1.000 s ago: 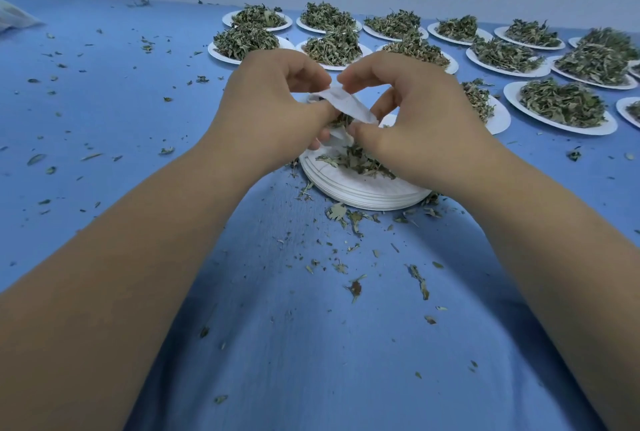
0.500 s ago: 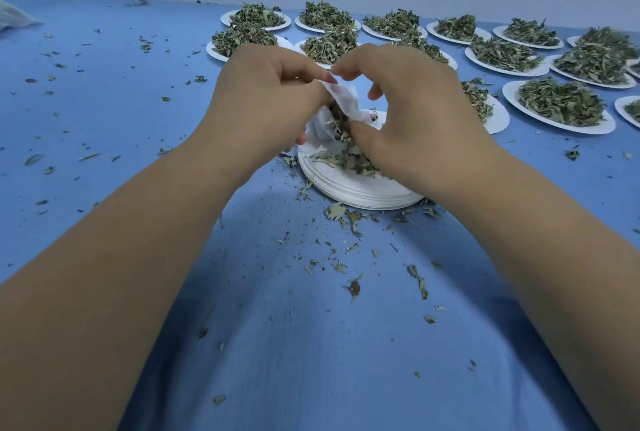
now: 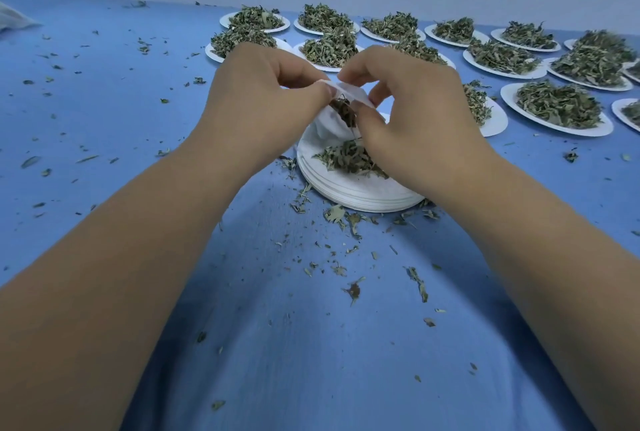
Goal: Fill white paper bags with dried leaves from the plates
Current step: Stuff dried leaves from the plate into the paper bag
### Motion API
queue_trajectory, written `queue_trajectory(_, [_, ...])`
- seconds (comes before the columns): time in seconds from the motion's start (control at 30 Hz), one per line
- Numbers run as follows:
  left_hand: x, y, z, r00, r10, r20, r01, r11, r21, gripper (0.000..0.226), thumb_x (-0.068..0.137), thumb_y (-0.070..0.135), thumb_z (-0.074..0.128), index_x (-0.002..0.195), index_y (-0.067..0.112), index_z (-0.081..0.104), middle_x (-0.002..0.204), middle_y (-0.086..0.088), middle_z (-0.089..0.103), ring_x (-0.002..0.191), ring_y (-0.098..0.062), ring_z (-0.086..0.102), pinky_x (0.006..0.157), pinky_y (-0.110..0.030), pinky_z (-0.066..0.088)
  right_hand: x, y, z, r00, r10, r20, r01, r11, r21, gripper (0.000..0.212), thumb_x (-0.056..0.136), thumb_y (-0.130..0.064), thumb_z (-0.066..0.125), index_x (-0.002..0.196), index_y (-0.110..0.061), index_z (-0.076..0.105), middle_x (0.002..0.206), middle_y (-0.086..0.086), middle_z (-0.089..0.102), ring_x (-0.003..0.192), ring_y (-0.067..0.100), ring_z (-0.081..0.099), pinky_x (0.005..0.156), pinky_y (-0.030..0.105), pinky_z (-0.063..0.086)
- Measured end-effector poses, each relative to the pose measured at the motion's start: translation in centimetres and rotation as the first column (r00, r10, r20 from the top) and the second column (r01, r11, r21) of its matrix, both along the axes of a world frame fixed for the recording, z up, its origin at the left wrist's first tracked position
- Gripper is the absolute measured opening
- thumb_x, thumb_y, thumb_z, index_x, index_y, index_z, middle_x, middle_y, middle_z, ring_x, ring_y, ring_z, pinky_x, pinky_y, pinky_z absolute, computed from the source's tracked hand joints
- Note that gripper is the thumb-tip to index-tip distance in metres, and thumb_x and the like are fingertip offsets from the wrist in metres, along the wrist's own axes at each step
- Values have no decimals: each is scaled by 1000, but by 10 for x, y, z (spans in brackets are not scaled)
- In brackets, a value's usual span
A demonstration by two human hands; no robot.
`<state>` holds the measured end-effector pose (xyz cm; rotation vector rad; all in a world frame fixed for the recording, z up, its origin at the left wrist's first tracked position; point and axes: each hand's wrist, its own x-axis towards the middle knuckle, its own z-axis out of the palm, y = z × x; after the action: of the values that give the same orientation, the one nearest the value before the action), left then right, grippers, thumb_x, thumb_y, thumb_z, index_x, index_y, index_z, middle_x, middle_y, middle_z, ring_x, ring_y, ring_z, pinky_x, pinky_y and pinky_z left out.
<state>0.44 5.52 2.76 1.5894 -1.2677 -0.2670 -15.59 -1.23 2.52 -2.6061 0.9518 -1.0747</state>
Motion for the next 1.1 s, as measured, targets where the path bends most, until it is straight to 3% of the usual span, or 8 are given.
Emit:
queue_trajectory(0.1, [-1, -1, 0, 998, 42, 48, -44, 998, 35, 8, 85, 27, 67, 83, 25, 75, 78, 0, 71, 69, -17, 70, 73, -41, 61, -2, 2, -1, 996, 68, 60, -76, 987, 140, 23, 94, -22, 58, 115, -29, 66, 98, -26, 65, 86, -3, 62, 70, 16, 50])
queue_trajectory(0.17, [-3, 0, 1, 998, 31, 61, -34, 998, 51, 8, 84, 21, 66, 84, 25, 73, 76, 1, 71, 69, -16, 72, 74, -41, 61, -3, 3, 0, 993, 86, 84, -101, 975, 198, 24, 92, -32, 59, 115, -34, 65, 103, -29, 64, 94, -8, 60, 67, 8, 43])
queue_trajectory(0.37, [-6, 4, 5, 998, -58, -18, 59, 996, 60, 15, 78, 17, 71, 89, 26, 74, 78, 8, 70, 75, -19, 72, 75, -43, 61, -2, 2, 0, 1000, 31, 1, -31, 997, 69, 27, 82, -34, 69, 109, -31, 64, 100, -19, 68, 79, 6, 65, 75, 34, 54])
queue_trajectory(0.5, [-13, 8, 7, 973, -215, -89, 221, 973, 65, 31, 82, 6, 72, 109, 19, 69, 82, 3, 73, 67, -24, 73, 73, -49, 60, 5, -1, -2, 997, -52, 54, 51, 999, 16, 25, 78, -30, 68, 100, -23, 57, 81, -9, 65, 70, 17, 60, 65, 41, 52])
queue_trajectory(0.6, [-15, 8, 7, 967, -240, -88, 244, 969, 44, 37, 79, 11, 72, 114, 20, 67, 83, 4, 73, 69, -24, 73, 77, -49, 60, 8, -5, -3, 993, -103, 49, 102, 995, 12, 27, 77, -29, 69, 97, -22, 53, 74, -8, 63, 70, 19, 59, 63, 42, 51])
queue_trajectory(0.8, [-6, 6, 9, 998, -16, 53, 22, 993, -118, 20, 84, 14, 69, 101, 24, 69, 85, 10, 68, 68, -13, 65, 77, -39, 59, 4, -4, -3, 990, -42, 136, 18, 985, 169, 30, 83, -41, 71, 106, -30, 55, 91, -17, 66, 72, 2, 64, 67, 21, 50])
queue_trajectory(0.97, [-15, 8, 10, 987, -163, 4, 162, 979, -127, 22, 84, 2, 68, 97, 20, 70, 83, -1, 69, 71, -26, 68, 72, -39, 61, 15, -11, 4, 997, -39, 68, 15, 948, 317, 36, 79, -35, 78, 105, -29, 55, 95, -15, 64, 80, 0, 60, 53, 11, 42])
queue_trajectory(1.1, [-7, 5, 9, 985, -159, -69, 149, 980, -132, 21, 83, 2, 71, 97, 18, 71, 86, -5, 71, 74, -27, 72, 70, -43, 62, 30, -22, 22, 998, -45, 51, 30, 966, 258, 26, 79, -24, 72, 101, -25, 58, 91, -11, 67, 69, -4, 56, 49, 7, 40])
